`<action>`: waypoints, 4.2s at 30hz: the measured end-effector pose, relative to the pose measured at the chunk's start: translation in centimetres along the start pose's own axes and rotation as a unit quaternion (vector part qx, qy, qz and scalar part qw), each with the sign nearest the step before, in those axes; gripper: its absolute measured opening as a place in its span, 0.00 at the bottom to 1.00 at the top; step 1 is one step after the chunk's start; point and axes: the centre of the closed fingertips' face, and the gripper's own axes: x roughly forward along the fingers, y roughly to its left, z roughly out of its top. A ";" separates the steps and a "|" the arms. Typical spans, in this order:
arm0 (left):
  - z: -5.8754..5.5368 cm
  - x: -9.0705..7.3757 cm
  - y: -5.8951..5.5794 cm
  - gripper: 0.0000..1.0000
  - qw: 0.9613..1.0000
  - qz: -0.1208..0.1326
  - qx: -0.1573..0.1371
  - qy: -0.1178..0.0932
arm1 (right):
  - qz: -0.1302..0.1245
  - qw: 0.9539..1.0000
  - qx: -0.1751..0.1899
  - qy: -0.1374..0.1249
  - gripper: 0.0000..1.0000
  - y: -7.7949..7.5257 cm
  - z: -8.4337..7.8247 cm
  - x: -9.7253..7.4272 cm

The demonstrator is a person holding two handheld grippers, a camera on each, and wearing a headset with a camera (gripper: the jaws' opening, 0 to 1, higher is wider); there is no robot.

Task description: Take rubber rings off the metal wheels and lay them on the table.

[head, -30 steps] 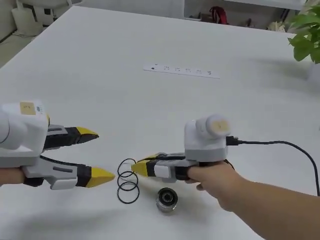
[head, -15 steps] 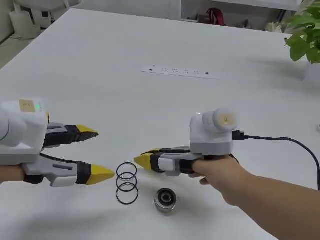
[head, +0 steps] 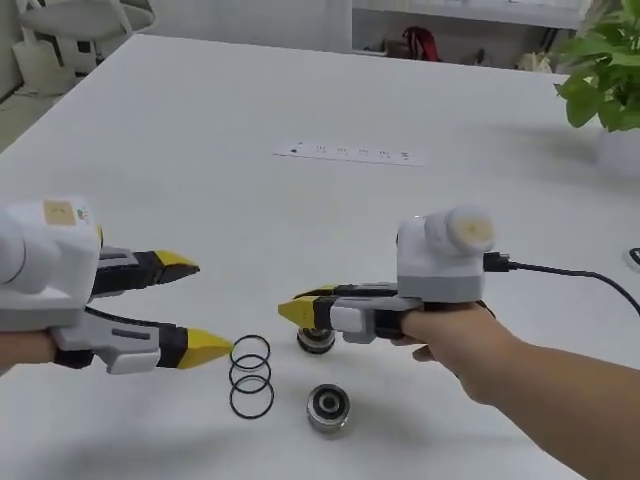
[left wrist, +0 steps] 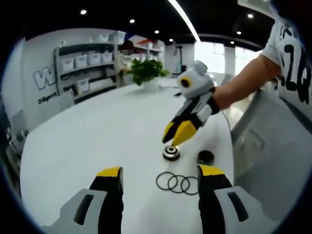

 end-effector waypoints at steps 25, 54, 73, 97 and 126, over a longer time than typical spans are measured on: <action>1.8 0.6 0.3 0.62 1.000 -0.002 0.013 -0.006 | -0.021 0.999 -0.043 -0.012 0.28 -0.3 1.3 -3.0; 2.5 2.9 0.8 0.62 1.000 -0.014 0.015 -0.005 | -0.043 0.993 -0.112 0.003 0.34 -2.5 0.2 -4.5; 1.7 5.0 0.5 0.62 1.000 -0.029 0.009 0.006 | -0.055 0.989 -0.137 0.029 0.33 -4.4 -2.2 -4.8; 0.5 7.5 -0.7 0.59 0.998 -0.055 0.006 0.023 | -0.039 0.985 -0.154 0.064 0.33 -4.6 -4.8 -3.2; -0.1 10.1 -2.3 0.48 0.996 -0.086 0.003 0.032 | -0.022 0.986 -0.150 0.068 0.28 -4.5 -5.6 -1.7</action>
